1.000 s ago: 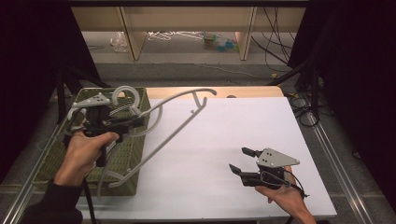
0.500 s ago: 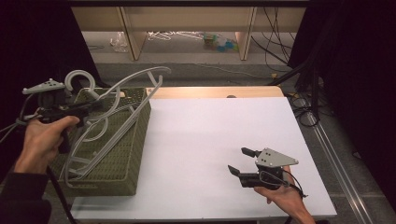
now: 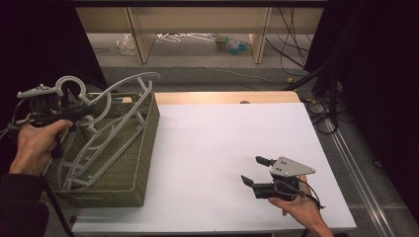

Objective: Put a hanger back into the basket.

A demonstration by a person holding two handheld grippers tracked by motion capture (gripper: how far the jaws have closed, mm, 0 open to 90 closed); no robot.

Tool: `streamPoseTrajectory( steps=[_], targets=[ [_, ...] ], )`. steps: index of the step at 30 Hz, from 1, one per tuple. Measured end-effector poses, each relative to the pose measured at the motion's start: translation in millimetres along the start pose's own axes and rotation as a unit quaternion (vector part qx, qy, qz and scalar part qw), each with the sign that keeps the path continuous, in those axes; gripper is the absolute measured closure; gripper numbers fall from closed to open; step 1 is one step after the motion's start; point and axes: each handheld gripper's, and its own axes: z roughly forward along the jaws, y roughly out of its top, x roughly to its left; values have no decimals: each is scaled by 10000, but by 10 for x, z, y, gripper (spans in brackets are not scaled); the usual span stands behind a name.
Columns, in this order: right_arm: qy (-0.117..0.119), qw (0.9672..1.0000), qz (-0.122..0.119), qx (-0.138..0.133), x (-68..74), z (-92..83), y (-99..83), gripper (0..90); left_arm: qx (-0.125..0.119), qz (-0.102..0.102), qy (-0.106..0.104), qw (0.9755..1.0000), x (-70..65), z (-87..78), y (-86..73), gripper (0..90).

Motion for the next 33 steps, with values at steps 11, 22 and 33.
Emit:
streamPoseTrajectory(
  steps=[11,22,33],
  targets=[
    [23,10000,17,7,7,6,-1,238,190,257,363,9988,227,112,-92,797],
    [88,10000,24,37,7,5,-1,239,365,442,599,9966,404,234,-232,797],
    [67,10000,8,62,9,5,0,240,545,609,427,9957,460,261,-387,796]
  ],
)
